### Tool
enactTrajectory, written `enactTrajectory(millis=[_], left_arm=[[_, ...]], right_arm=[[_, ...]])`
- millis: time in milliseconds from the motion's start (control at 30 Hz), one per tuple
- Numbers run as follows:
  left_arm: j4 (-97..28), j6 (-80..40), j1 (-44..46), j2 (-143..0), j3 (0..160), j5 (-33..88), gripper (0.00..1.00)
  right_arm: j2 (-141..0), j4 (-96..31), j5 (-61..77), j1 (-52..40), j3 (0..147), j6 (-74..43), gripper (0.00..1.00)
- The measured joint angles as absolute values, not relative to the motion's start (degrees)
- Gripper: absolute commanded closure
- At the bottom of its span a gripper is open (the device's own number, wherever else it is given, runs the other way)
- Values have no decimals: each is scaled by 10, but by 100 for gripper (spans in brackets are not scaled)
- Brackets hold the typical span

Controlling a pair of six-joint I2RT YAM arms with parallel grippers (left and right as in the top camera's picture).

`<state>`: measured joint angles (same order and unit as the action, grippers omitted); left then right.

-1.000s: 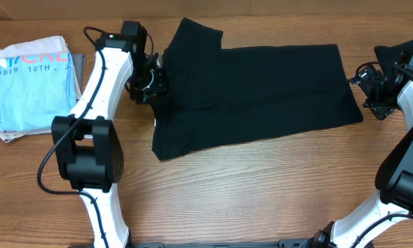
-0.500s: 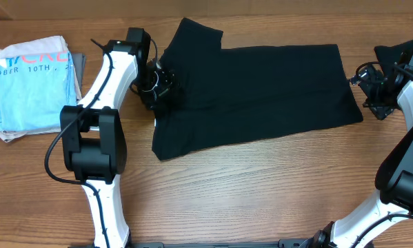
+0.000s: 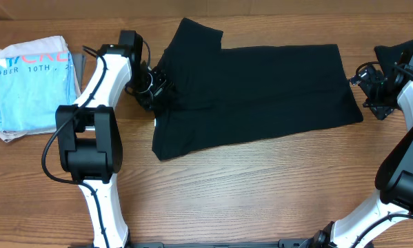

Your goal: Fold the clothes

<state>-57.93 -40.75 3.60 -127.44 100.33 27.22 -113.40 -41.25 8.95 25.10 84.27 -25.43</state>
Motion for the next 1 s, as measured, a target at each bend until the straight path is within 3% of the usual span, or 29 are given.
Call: enactTrajectory(millis=[600,833,1000], left_arm=[[-505,-447,36,-1276,963,301,46],[-502,-451,36,-1276,963,325,66],[-502,-451,36,-1276,963,331,74]], right_arm=[[-1134,-412,90,251,843,-254,0],[-1134,-412,90,251,843,-254,0],[-1134,-412,90,251,843,-254,0]])
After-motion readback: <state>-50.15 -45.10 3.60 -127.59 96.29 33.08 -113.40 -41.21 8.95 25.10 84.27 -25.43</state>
